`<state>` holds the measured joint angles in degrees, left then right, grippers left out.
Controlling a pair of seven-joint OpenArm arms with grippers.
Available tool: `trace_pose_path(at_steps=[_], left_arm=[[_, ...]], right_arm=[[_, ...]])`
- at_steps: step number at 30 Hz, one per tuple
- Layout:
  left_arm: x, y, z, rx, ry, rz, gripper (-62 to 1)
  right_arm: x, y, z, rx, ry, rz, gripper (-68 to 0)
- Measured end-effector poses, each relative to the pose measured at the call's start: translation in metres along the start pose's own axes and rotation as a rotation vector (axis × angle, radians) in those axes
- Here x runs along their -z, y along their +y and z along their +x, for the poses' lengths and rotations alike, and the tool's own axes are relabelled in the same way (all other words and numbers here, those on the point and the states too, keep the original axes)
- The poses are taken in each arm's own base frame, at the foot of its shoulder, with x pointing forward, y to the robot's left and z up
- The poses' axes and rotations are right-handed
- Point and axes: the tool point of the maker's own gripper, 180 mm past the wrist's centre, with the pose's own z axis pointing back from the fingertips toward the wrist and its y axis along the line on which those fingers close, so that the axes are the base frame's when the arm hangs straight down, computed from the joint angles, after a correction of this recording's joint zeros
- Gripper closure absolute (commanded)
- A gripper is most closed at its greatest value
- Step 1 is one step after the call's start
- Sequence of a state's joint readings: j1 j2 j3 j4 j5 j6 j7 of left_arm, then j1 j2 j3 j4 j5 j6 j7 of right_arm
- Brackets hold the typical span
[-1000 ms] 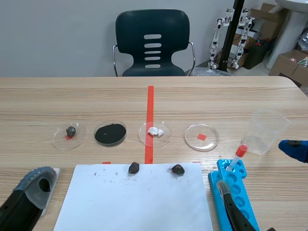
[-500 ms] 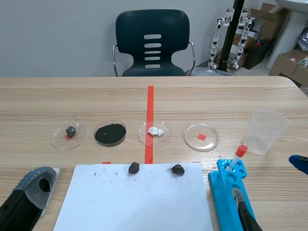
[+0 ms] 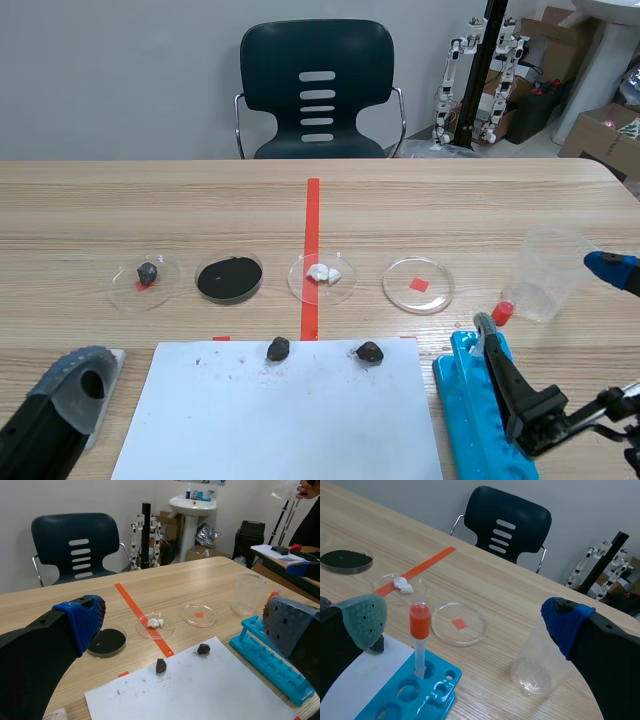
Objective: Pick up the dropper by the top with the right hand
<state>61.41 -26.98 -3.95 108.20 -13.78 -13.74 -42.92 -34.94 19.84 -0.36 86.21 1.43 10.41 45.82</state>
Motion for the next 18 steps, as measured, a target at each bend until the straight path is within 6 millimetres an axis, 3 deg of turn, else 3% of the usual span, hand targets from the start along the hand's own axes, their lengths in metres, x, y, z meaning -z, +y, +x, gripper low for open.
trace_pose_path(at_steps=[14,18], left_arm=[[0.000,0.000,0.000,0.000,0.000,0.000,-62.3],[0.000,0.000,0.000,0.000,0.000,0.000,-62.3]], right_arm=[[0.011,0.005,-0.015,0.091,0.000,0.082,-65.0],[0.010,0.010,-0.012,0.117,-0.013,0.108,-57.6]])
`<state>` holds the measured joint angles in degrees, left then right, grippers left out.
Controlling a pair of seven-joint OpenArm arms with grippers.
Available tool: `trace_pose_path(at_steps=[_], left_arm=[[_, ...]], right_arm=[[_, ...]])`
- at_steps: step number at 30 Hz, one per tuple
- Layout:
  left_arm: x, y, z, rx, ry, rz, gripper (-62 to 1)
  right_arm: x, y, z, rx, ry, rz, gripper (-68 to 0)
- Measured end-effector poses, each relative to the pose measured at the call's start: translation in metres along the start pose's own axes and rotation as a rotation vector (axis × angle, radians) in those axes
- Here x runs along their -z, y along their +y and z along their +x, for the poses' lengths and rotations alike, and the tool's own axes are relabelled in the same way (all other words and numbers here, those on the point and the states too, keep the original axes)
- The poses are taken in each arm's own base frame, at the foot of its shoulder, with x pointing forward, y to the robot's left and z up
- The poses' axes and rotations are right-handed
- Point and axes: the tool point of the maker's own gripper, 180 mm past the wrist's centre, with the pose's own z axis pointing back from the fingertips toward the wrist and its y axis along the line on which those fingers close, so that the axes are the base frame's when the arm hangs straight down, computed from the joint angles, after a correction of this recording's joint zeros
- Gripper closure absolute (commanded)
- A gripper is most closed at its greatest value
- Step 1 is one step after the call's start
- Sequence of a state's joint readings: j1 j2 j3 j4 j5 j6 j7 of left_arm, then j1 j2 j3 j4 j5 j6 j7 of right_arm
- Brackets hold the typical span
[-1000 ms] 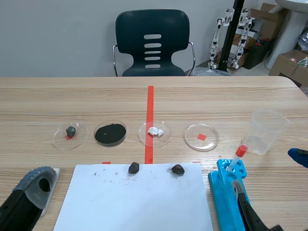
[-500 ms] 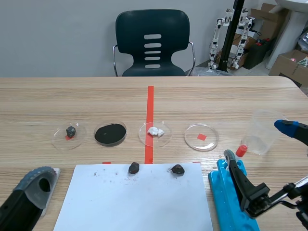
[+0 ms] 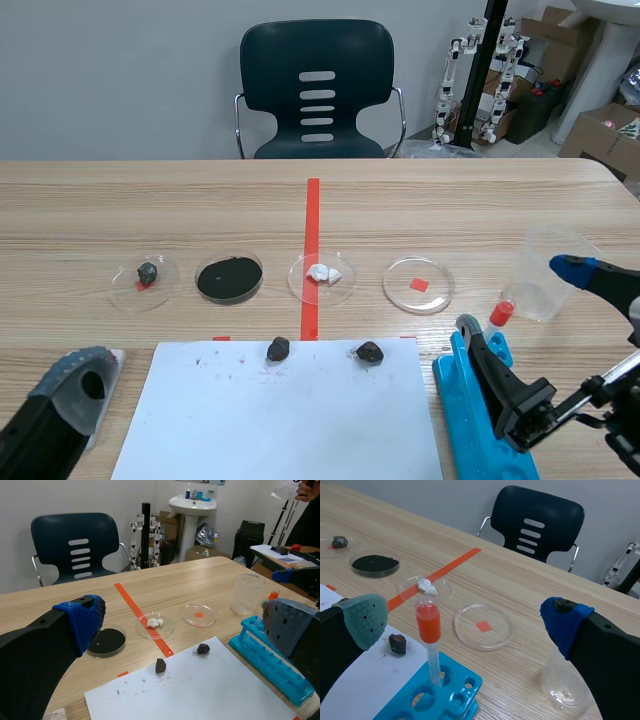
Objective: Pick up the dropper by the top with the right hand
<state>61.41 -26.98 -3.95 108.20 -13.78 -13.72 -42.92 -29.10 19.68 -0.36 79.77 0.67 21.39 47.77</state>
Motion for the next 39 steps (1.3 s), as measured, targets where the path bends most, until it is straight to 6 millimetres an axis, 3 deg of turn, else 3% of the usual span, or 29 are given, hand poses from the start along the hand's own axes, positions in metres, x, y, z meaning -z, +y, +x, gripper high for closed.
trace_pose_path(at_steps=[11,18,26,39], left_arm=[[0.0000,0.0000,0.0000,0.000,0.000,0.000,-62.3],[0.0000,0.0000,0.0000,0.000,0.000,0.000,-62.3],[0.0000,0.0000,0.0000,0.000,0.000,0.000,-62.3],[0.0000,0.0000,0.0000,0.000,0.000,0.000,-62.3]], right_arm=[[-0.0001,0.0061,0.0006,0.001,-0.004,0.034,-44.0],[-0.0003,0.0086,0.0006,0.015,-0.003,0.048,-43.3],[-0.0003,0.0085,-0.0010,0.014,0.006,0.047,-34.8],[-0.0004,0.0086,-0.0047,0.014,0.026,0.047,-30.2]])
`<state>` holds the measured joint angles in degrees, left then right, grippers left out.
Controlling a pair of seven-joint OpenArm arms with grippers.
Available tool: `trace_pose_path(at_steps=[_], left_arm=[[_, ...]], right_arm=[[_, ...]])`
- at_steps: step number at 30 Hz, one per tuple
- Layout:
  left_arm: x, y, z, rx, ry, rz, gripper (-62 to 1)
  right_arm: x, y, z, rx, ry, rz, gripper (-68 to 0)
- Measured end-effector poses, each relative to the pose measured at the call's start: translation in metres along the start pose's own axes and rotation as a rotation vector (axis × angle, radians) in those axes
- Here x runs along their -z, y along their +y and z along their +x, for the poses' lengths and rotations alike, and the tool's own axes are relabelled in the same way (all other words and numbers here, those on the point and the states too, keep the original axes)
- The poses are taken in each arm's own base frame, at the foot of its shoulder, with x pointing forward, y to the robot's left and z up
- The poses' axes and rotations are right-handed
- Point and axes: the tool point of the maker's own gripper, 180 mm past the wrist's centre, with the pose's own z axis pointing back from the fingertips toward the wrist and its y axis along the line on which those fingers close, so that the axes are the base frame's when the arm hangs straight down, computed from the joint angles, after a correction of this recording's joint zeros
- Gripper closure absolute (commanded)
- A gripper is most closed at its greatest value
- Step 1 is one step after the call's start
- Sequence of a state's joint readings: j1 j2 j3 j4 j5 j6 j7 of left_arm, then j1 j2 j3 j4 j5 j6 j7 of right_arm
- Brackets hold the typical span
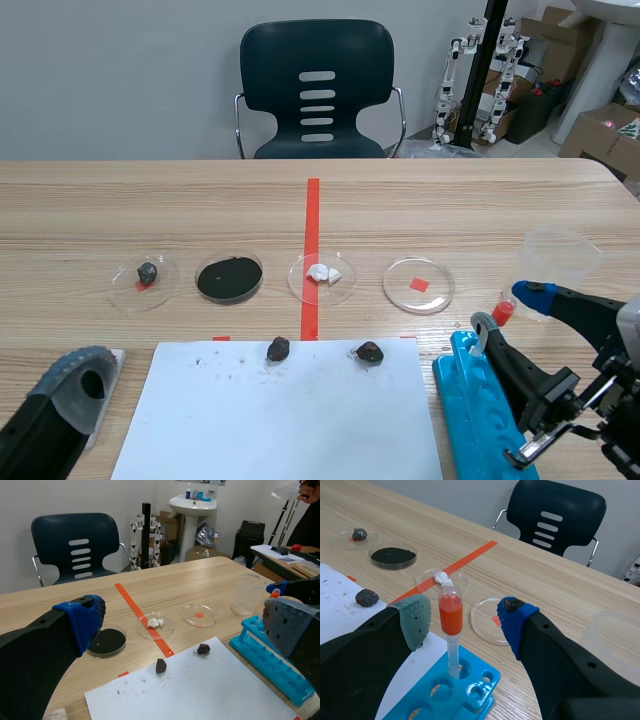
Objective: Pick up the dropper by the top with the right hand
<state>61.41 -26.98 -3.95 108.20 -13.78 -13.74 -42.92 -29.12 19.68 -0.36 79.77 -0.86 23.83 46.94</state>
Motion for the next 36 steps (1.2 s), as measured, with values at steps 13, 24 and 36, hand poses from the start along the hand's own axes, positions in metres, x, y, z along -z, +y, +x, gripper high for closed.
trace_pose_path(at_steps=[13,24,36], left_arm=[[0.0000,0.0000,0.0000,0.000,0.000,0.000,-62.3],[0.0000,0.0000,0.0000,0.000,0.000,0.000,-62.3],[0.0000,0.0000,0.0000,0.000,0.000,0.000,-62.3]], right_arm=[[-0.0028,0.0049,0.0048,-0.004,-0.029,0.017,-25.9],[-0.0028,0.0050,0.0035,-0.004,-0.022,0.017,-20.4],[-0.0048,0.0065,-0.0021,0.000,0.007,0.018,-15.1]])
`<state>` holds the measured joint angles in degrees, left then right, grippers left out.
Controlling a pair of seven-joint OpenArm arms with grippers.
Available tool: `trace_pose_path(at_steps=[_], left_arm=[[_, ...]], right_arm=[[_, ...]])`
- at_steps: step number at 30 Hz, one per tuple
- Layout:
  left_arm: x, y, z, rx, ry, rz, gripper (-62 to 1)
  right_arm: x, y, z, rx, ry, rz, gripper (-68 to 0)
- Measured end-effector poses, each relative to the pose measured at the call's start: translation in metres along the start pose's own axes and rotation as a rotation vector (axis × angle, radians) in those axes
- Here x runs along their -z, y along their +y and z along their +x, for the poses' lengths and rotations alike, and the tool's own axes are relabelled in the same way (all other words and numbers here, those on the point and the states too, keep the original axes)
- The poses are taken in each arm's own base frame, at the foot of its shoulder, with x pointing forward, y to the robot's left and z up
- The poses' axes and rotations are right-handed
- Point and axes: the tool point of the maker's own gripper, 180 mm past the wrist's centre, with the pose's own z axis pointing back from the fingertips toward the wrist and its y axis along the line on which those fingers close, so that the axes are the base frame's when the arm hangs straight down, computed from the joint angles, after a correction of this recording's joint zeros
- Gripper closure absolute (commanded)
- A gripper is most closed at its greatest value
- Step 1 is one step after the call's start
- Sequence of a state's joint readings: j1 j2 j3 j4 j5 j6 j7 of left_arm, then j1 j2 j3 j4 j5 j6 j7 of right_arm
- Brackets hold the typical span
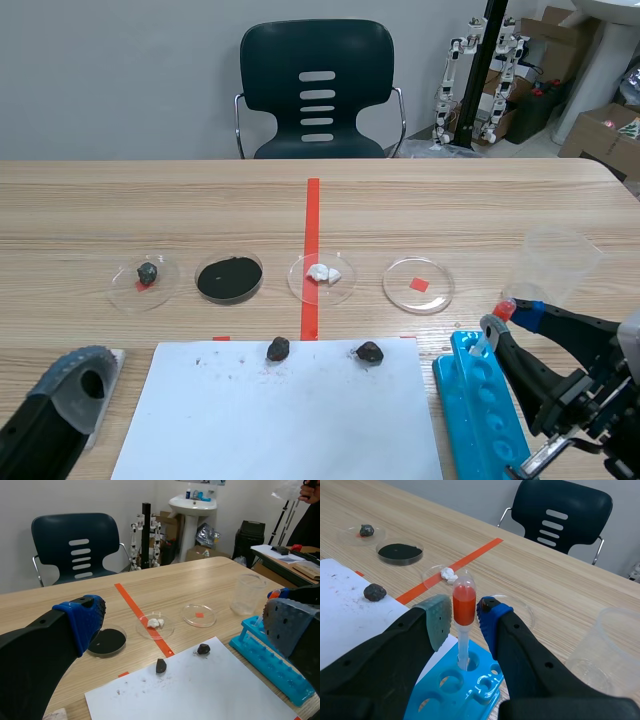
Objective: Pick up the dropper by the top with the right hand
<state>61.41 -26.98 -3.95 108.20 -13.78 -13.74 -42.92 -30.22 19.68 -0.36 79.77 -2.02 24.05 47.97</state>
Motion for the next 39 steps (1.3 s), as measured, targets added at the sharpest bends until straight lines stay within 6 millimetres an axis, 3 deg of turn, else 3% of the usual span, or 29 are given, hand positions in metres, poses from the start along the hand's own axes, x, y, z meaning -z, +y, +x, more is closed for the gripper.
trace_pose_path(at_steps=[14,39], left_arm=[[0.0000,0.0000,0.0000,0.000,0.000,0.000,-62.3],[0.0000,0.0000,0.0000,0.000,0.000,0.000,-62.3]], right_arm=[[0.0000,0.0030,0.0000,-0.016,0.000,0.017,-9.5],[0.0000,0.0034,0.0018,-0.018,-0.010,0.019,-9.3]])
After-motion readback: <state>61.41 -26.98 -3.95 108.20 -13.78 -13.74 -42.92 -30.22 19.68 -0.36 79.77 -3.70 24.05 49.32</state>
